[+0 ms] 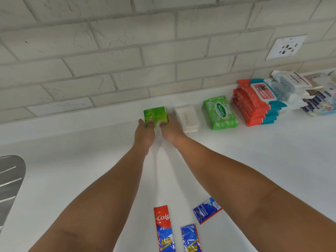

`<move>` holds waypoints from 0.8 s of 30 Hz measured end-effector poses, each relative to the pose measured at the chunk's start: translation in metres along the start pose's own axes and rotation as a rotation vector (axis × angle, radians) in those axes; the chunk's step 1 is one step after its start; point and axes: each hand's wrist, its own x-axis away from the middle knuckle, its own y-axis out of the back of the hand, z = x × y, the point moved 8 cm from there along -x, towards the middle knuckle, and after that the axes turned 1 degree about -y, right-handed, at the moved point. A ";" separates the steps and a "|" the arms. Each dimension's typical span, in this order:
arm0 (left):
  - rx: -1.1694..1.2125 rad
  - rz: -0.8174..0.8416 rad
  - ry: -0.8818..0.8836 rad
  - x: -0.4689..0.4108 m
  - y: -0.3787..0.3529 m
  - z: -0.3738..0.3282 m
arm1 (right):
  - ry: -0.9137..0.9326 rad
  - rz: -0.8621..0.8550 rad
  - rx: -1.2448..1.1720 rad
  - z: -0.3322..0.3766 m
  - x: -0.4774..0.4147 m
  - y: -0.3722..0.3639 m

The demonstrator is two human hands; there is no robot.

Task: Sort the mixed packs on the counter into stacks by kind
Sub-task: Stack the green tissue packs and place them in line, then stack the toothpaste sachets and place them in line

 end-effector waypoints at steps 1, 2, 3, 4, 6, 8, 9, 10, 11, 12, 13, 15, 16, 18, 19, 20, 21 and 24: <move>-0.010 -0.013 0.010 0.003 0.003 -0.001 | 0.006 -0.014 -0.003 0.003 0.004 0.002; -0.019 -0.026 0.009 0.007 0.007 -0.002 | 0.007 -0.025 -0.004 0.006 0.010 0.006; -0.027 -0.038 -0.005 0.010 0.011 -0.003 | 0.000 -0.034 -0.006 0.007 0.017 0.009; -0.032 -0.047 -0.015 0.016 0.016 -0.005 | -0.011 -0.037 -0.004 0.010 0.025 0.014; -0.050 -0.064 -0.025 0.031 0.024 -0.006 | 0.014 -0.041 0.009 0.017 0.043 0.022; -0.074 -0.082 -0.056 0.056 0.031 -0.010 | 0.099 -0.055 0.017 0.027 0.064 0.029; -0.082 -0.086 -0.088 0.070 0.034 -0.011 | 0.135 -0.058 0.018 0.028 0.075 0.030; -0.090 -0.085 -0.124 0.087 0.036 -0.014 | 0.148 -0.050 0.018 0.027 0.086 0.031; -0.101 -0.083 -0.168 0.103 0.038 -0.016 | 0.148 -0.034 0.013 0.022 0.096 0.030; -0.116 -0.077 -0.203 0.120 0.039 -0.017 | 0.143 -0.013 0.011 0.017 0.107 0.029; -0.126 -0.073 -0.224 0.137 0.040 -0.015 | 0.144 0.010 0.005 0.010 0.117 0.028; -0.139 -0.077 -0.229 0.167 0.041 -0.009 | 0.166 0.036 0.019 -0.004 0.139 0.028; -0.150 -0.077 -0.228 0.180 0.041 -0.004 | 0.181 0.043 0.045 -0.011 0.149 0.028; -0.183 -0.056 -0.221 0.205 0.039 0.007 | 0.201 0.076 0.090 -0.025 0.168 0.029; -0.199 -0.040 -0.213 0.217 0.037 0.012 | 0.209 0.101 0.107 -0.032 0.177 0.029; -0.216 -0.024 -0.201 0.228 0.034 0.019 | 0.215 0.123 0.127 -0.038 0.186 0.030; -0.233 -0.006 -0.185 0.239 0.032 0.025 | 0.224 0.136 0.146 -0.044 0.195 0.031; -0.287 0.030 -0.121 0.268 0.024 0.045 | 0.250 0.172 0.215 -0.062 0.226 0.038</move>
